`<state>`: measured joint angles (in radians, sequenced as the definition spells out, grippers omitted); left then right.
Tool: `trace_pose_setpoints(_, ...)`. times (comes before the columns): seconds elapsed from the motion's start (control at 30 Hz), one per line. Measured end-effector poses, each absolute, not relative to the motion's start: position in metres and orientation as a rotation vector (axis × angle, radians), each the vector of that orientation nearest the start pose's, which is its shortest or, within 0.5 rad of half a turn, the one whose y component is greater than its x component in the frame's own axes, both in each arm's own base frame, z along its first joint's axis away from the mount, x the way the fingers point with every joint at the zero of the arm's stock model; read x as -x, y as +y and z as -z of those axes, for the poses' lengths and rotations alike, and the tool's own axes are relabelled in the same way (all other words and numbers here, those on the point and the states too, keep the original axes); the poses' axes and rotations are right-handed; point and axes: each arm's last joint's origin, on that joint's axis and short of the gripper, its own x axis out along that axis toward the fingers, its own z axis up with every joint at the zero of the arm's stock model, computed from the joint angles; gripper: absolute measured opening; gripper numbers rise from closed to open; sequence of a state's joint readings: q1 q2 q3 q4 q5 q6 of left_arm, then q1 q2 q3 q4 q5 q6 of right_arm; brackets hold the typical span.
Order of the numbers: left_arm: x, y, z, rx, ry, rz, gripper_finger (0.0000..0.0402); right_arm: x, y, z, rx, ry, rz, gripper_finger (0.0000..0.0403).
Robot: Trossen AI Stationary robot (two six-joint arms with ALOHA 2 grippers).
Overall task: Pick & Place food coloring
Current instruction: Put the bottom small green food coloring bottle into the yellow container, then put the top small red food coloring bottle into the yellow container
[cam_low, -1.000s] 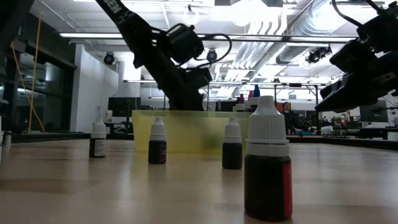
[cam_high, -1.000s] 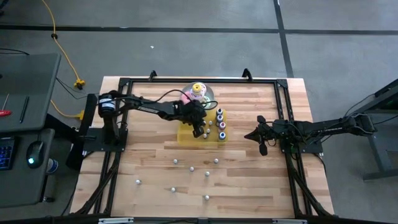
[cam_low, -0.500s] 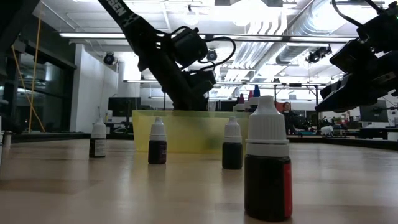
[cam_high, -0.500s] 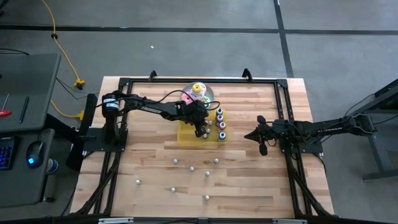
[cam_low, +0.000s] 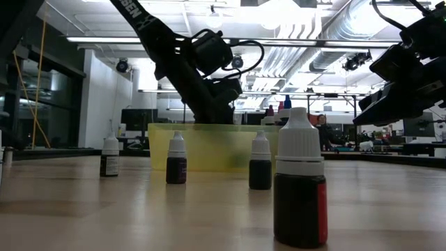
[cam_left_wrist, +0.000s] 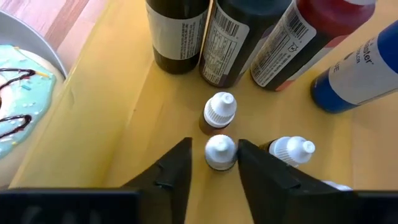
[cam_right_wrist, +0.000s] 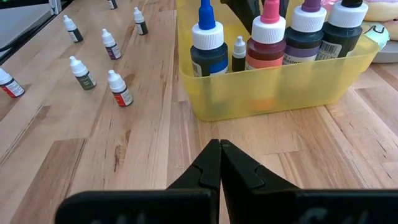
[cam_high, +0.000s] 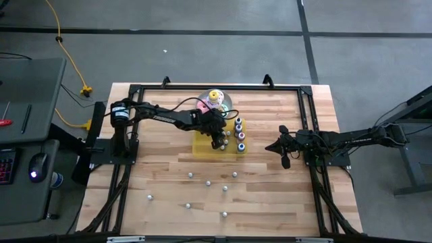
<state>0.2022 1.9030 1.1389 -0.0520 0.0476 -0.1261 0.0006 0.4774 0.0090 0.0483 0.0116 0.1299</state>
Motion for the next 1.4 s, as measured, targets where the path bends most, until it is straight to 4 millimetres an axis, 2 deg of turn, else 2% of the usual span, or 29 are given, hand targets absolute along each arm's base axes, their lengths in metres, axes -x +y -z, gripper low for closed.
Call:
trace_pose_setpoints(0.23, -0.383, 0.076, -0.161, 0.227, 0.798, -0.186, 0.0179, -0.120, 0.000, -0.128, -0.125, 0.419, 0.037, 0.0000)
trace_pose_setpoints(0.53, -0.393, 0.078, -0.184, 0.204, 0.779, -0.179, 0.0194, -0.120, 0.000, -0.128, -0.125, 0.419, 0.038, 0.0000)
trace_pose_setpoints(0.63, -0.391, 0.078, -0.199, 0.197, 0.763, -0.184, 0.0194, -0.120, 0.000, -0.128, -0.125, 0.419, 0.038, 0.0000)
trace_pose_setpoints(0.77, -0.383, 0.077, -0.228, 0.154, 0.703, -0.200, 0.0194, -0.119, 0.000, -0.128, -0.125, 0.420, 0.038, 0.0000)
trace_pose_setpoints(0.87, -0.370, 0.076, -0.249, 0.144, 0.686, -0.215, 0.0194, -0.119, 0.000, -0.128, -0.125, 0.419, 0.038, 0.0000)
trace_pose_setpoints(1.1, -0.327, 0.068, -0.294, 0.136, 0.669, -0.234, 0.0193, -0.120, 0.000, -0.128, -0.125, 0.419, 0.038, 0.0000)
trace_pose_setpoints(1.2, -0.304, 0.062, -0.302, 0.143, 0.646, -0.231, 0.0193, -0.120, 0.000, -0.128, -0.125, 0.419, 0.037, 0.0000)
trace_pose_setpoints(1.4, -0.258, 0.045, -0.298, 0.155, 0.627, -0.209, 0.0193, -0.120, 0.000, -0.128, -0.125, 0.419, 0.038, 0.0000)
